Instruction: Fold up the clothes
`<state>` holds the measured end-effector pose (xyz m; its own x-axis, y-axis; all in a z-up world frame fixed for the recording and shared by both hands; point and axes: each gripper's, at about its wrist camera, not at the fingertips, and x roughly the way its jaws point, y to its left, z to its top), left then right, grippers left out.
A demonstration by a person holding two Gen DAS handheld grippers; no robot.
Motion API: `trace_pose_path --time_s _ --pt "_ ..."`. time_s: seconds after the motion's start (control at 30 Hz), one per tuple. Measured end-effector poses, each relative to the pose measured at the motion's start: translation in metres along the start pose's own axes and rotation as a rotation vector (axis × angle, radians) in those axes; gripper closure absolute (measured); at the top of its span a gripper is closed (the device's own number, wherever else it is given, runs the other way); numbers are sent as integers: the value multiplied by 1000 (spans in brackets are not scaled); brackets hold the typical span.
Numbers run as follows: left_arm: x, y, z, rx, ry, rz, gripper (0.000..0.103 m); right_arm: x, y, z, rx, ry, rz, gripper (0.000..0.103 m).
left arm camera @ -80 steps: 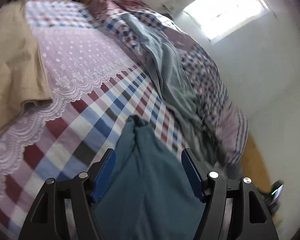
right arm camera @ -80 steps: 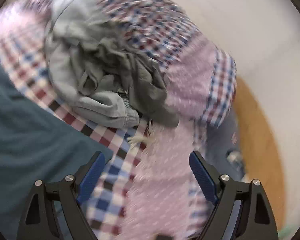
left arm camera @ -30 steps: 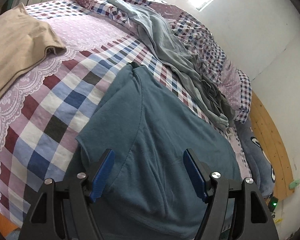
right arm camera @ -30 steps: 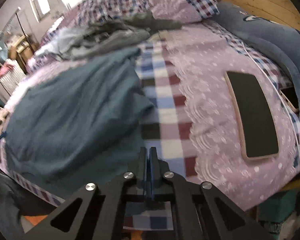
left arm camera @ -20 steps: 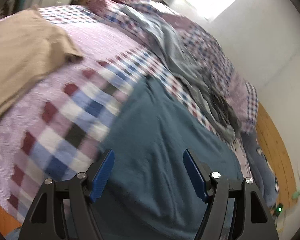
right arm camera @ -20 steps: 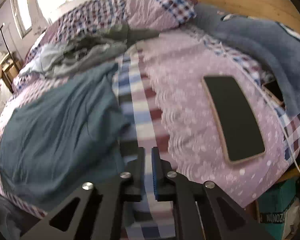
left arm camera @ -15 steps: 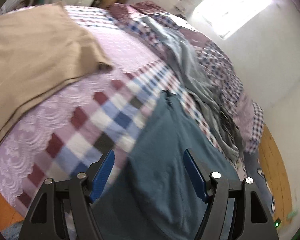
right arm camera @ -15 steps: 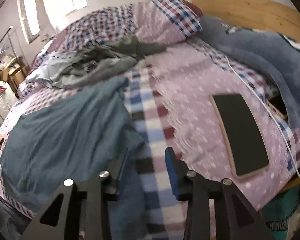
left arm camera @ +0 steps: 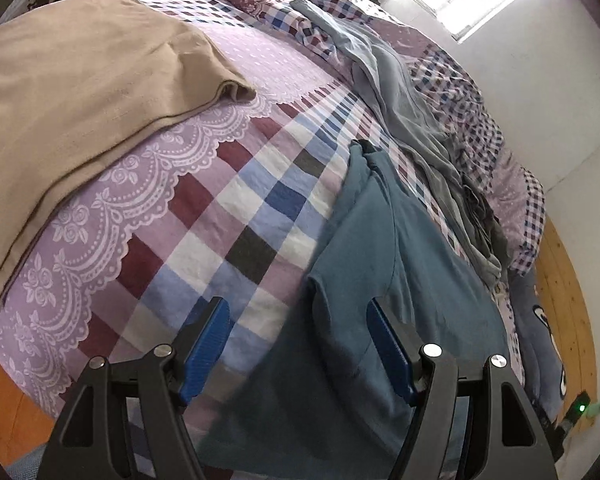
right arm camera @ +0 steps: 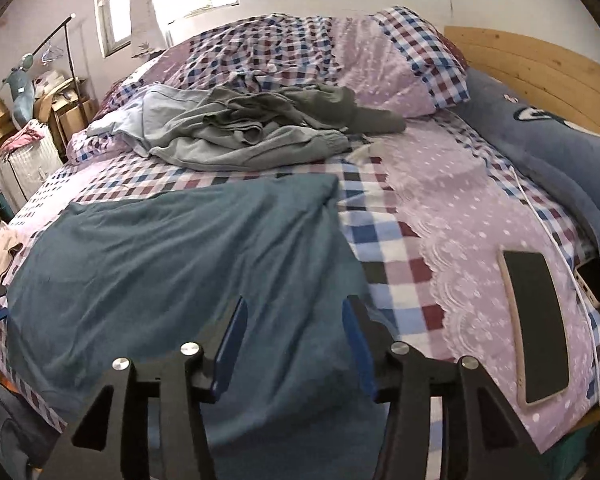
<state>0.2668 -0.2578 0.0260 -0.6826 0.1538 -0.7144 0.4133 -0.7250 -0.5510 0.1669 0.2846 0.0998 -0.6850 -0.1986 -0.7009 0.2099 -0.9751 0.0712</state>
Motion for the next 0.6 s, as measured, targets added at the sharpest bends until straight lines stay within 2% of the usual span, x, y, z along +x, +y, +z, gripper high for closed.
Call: trace_pose_path --time_s 0.17,0.3,0.43,0.6 --pt "-9 9 -15 -14 0 -1 28 2 17 7 -13 -29 17 35" --pt "-8 17 -28 -67 41 9 28 5 33 14 -28 -41 37 33" --pt "-16 28 -44 -157 32 -48 28 8 51 17 -65 -37 65 32" --pt "-19 38 -55 -203 34 -33 28 10 69 19 -94 -53 99 31"
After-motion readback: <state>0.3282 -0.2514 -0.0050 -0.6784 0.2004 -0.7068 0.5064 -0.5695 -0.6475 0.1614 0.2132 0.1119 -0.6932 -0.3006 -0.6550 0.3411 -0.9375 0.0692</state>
